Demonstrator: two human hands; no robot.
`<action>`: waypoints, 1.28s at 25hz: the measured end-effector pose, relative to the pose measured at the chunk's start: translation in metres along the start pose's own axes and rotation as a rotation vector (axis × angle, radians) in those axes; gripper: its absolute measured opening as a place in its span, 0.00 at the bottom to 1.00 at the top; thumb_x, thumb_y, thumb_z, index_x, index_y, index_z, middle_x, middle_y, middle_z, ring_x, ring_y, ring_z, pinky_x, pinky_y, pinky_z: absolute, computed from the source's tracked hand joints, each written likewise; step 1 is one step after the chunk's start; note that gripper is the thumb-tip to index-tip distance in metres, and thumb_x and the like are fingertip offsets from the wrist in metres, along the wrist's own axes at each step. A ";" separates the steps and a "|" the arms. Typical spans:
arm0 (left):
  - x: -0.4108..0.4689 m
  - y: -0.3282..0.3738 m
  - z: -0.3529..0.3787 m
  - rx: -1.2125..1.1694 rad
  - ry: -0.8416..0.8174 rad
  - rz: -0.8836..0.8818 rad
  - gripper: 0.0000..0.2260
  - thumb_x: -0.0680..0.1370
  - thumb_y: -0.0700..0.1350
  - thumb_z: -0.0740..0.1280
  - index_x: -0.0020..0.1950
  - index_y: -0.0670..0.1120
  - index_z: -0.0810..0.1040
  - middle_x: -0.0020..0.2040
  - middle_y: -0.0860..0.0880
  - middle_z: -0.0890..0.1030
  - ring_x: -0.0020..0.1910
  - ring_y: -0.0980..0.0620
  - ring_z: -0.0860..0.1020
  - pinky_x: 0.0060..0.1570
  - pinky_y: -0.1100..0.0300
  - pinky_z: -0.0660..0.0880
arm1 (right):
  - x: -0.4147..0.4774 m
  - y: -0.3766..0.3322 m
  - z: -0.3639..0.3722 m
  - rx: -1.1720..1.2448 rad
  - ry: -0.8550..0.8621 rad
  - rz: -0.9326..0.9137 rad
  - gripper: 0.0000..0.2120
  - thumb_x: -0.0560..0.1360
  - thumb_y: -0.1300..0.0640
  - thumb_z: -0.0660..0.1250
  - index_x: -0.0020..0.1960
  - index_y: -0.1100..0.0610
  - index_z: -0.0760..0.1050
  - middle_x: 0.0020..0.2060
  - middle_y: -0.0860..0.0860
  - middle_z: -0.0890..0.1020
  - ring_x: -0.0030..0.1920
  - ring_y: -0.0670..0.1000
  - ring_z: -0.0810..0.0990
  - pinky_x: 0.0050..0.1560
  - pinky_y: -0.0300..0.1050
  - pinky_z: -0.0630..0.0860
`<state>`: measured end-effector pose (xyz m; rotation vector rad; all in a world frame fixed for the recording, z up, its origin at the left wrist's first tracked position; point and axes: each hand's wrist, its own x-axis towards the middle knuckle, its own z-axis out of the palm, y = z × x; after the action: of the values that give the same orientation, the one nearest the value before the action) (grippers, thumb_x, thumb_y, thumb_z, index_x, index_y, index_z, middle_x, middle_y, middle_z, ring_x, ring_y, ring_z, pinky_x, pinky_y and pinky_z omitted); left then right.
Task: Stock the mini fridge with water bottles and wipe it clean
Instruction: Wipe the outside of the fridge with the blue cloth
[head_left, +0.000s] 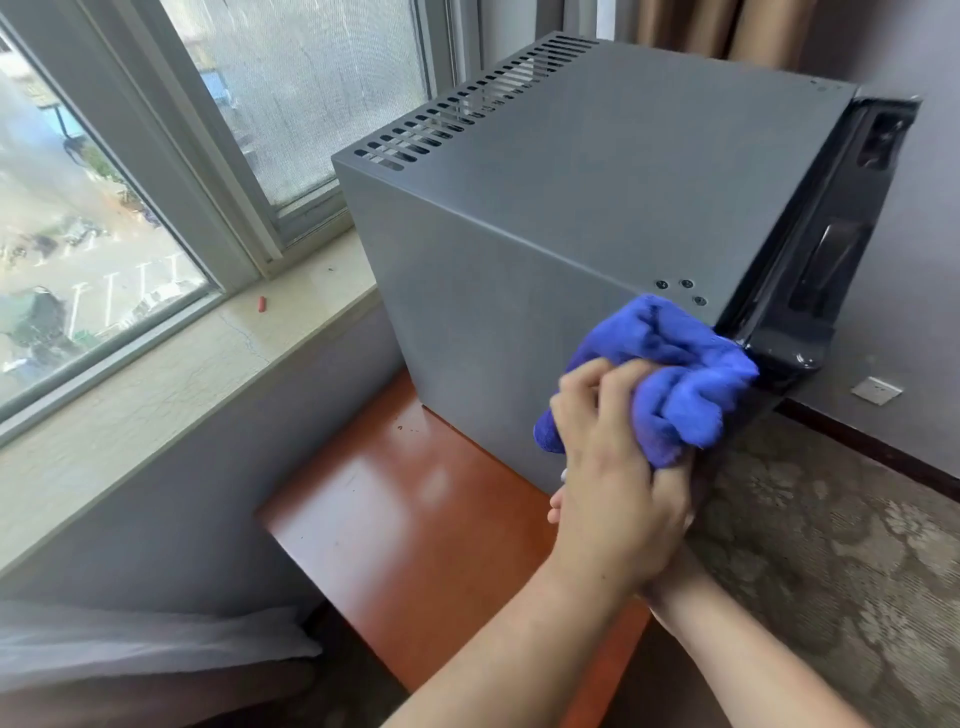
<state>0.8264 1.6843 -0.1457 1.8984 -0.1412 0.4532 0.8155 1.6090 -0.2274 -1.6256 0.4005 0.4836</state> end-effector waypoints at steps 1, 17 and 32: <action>0.009 -0.007 -0.005 -0.071 0.103 -0.006 0.18 0.76 0.45 0.61 0.66 0.51 0.73 0.62 0.55 0.68 0.66 0.55 0.67 0.69 0.64 0.65 | 0.001 -0.008 0.005 -0.014 -0.067 -0.003 0.14 0.77 0.67 0.65 0.38 0.51 0.72 0.24 0.34 0.79 0.35 0.39 0.80 0.49 0.46 0.79; 0.029 -0.064 -0.077 0.047 -0.190 -0.150 0.08 0.75 0.38 0.67 0.53 0.46 0.78 0.47 0.55 0.79 0.49 0.53 0.78 0.50 0.60 0.74 | -0.006 -0.030 0.020 -0.131 0.023 -0.147 0.17 0.70 0.54 0.73 0.57 0.43 0.75 0.48 0.47 0.86 0.48 0.49 0.86 0.50 0.56 0.83; 0.004 -0.036 -0.073 -0.098 -0.097 -0.341 0.19 0.76 0.49 0.73 0.63 0.56 0.70 0.60 0.57 0.78 0.57 0.60 0.79 0.56 0.61 0.77 | -0.040 -0.061 0.031 0.389 0.157 -0.481 0.10 0.83 0.62 0.64 0.62 0.56 0.81 0.52 0.52 0.87 0.53 0.51 0.87 0.54 0.47 0.83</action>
<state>0.8241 1.7655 -0.1537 1.8027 0.0956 0.1210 0.8107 1.6460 -0.1571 -1.3214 0.1910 -0.0852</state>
